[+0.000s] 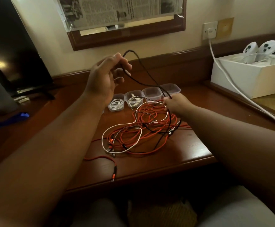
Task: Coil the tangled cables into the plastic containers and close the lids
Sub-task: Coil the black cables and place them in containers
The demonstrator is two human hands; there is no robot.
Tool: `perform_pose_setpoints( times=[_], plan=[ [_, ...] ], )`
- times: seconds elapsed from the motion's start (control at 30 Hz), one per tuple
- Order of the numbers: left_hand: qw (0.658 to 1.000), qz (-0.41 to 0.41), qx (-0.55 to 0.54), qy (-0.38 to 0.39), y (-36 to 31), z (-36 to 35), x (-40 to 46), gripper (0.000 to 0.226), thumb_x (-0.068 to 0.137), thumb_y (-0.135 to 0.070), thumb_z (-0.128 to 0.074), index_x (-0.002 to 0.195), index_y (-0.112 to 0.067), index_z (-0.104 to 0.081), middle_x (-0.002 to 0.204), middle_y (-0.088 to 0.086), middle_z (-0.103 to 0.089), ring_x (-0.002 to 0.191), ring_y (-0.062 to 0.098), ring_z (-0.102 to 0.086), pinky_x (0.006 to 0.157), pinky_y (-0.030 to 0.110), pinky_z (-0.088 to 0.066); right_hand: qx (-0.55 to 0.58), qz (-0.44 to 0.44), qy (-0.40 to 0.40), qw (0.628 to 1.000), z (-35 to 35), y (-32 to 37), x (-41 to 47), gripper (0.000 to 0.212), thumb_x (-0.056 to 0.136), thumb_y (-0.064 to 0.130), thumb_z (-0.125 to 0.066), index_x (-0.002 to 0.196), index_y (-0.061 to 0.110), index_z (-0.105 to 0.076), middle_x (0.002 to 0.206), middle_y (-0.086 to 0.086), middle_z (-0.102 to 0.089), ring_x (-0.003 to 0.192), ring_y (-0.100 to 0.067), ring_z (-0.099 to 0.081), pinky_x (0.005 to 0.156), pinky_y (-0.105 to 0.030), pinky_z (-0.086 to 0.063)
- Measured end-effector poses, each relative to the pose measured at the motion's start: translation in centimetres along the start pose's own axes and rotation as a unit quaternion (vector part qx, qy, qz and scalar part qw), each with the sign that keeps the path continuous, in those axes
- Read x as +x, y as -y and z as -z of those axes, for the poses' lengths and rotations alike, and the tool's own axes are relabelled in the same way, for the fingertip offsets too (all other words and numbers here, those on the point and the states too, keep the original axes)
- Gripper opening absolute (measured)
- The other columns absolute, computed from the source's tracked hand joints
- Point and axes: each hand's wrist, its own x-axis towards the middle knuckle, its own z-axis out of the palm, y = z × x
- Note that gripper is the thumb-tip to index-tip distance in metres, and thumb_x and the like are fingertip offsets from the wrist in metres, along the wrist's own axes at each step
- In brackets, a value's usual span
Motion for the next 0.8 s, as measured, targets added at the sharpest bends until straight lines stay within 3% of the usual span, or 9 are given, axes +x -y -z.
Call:
perform_pose_setpoints(
  times=[0.1,0.17,0.3,0.43,0.5,0.57,0.67,0.73,0.8],
  plan=[
    [0.995,0.046,-0.021,-0.086,2.0,0.2,0.2,0.021,0.099,-0.023,-0.047,0.109,-0.017,-0.064,0.083,0.003,-0.071,0.067,0.017,-0.062,0.057,0.026,-0.044,0.004,0.035,-0.056,0.998,1.1,0.7,0.1,0.036,0.103,0.027,-0.039,0.106,0.0,-0.063,0.082,-0.008,-0.057,0.073,-0.021,-0.053,0.069,-0.034,-0.044],
    [0.985,0.098,-0.024,-0.139,4.0,0.1,0.0,0.024,0.102,-0.024,-0.043,0.12,-0.022,-0.059,0.087,0.004,-0.071,0.062,0.015,-0.063,0.052,0.025,-0.044,0.034,0.044,-0.093,0.994,1.6,1.4,0.1,0.029,0.105,0.028,-0.039,0.103,0.01,-0.061,0.08,-0.002,-0.055,0.07,-0.015,-0.052,0.061,-0.029,-0.042],
    [0.948,0.239,-0.058,-0.2,8.2,-1.5,-2.0,0.042,0.104,-0.049,-0.036,0.134,-0.021,-0.046,0.101,0.01,-0.071,0.061,0.014,-0.063,0.054,0.027,-0.045,0.149,0.04,-0.097,0.983,3.0,2.5,0.4,0.028,0.103,0.024,-0.037,0.079,0.019,-0.05,0.072,0.0,-0.048,0.061,-0.015,-0.047,0.056,-0.03,-0.042],
    [0.961,0.266,-0.033,-0.07,11.1,-4.3,-5.2,0.069,0.092,-0.074,-0.03,0.129,-0.02,-0.049,0.103,0.011,-0.074,0.086,0.026,-0.068,0.074,0.036,-0.046,0.364,-0.047,-0.035,0.93,4.0,3.9,-0.3,0.03,0.102,0.02,-0.037,0.073,0.02,-0.044,0.059,0.001,-0.044,0.045,-0.01,-0.04,0.042,-0.024,-0.035],
    [0.967,0.25,0.019,0.054,12.3,-5.5,-6.4,0.089,0.076,-0.082,-0.045,0.143,-0.023,-0.038,0.111,0.006,-0.073,0.095,0.025,-0.069,0.077,0.035,-0.048,0.488,-0.119,-0.006,0.865,4.5,4.5,-0.6,0.03,0.103,0.019,-0.036,0.073,0.018,-0.041,0.05,0.003,-0.037,0.036,-0.008,-0.03,0.036,-0.02,-0.025],
    [0.952,0.258,0.06,0.155,13.4,-6.5,-7.4,0.102,0.065,-0.075,-0.069,0.147,-0.03,-0.03,0.122,0.0,-0.067,0.104,0.016,-0.067,0.081,0.026,-0.051,0.512,-0.138,-0.006,0.848,4.9,4.6,-0.5,0.028,0.1,0.012,-0.033,0.073,0.018,-0.038,0.051,0.002,-0.033,0.039,-0.009,-0.027,0.036,-0.02,-0.023],
    [0.924,0.234,0.211,0.216,15.0,-7.8,-7.7,0.071,0.078,-0.034,-0.082,0.139,-0.025,-0.048,0.109,-0.01,-0.064,0.095,0.003,-0.065,0.082,0.018,-0.053,0.583,-0.169,-0.019,0.794,5.5,4.8,-0.7,0.031,0.099,0.007,-0.022,0.074,0.016,-0.038,0.038,0.002,-0.031,0.034,-0.008,-0.022,0.033,-0.019,-0.022],
    [0.903,0.17,0.336,0.207,16.0,-8.1,-7.5,0.045,0.084,-0.028,-0.078,0.126,-0.021,-0.062,0.095,-0.012,-0.064,0.082,0.001,-0.061,0.078,0.016,-0.049,0.61,-0.178,-0.024,0.772,5.7,4.6,-0.8,0.033,0.101,0.009,-0.021,0.072,0.015,-0.037,0.038,0.002,-0.029,0.035,-0.008,-0.02,0.032,-0.018,-0.021],
    [0.901,0.142,0.369,0.176,16.8,-7.9,-6.9,0.025,0.093,-0.028,-0.067,0.115,-0.018,-0.068,0.097,-0.009,-0.064,0.085,0.002,-0.059,0.083,0.019,-0.046,0.625,-0.185,-0.034,0.757,5.7,4.1,-0.9,0.033,0.101,0.009,-0.022,0.072,0.015,-0.035,0.042,0.002,-0.029,0.034,-0.008,-0.02,0.032,-0.018,-0.02]
  ],
)
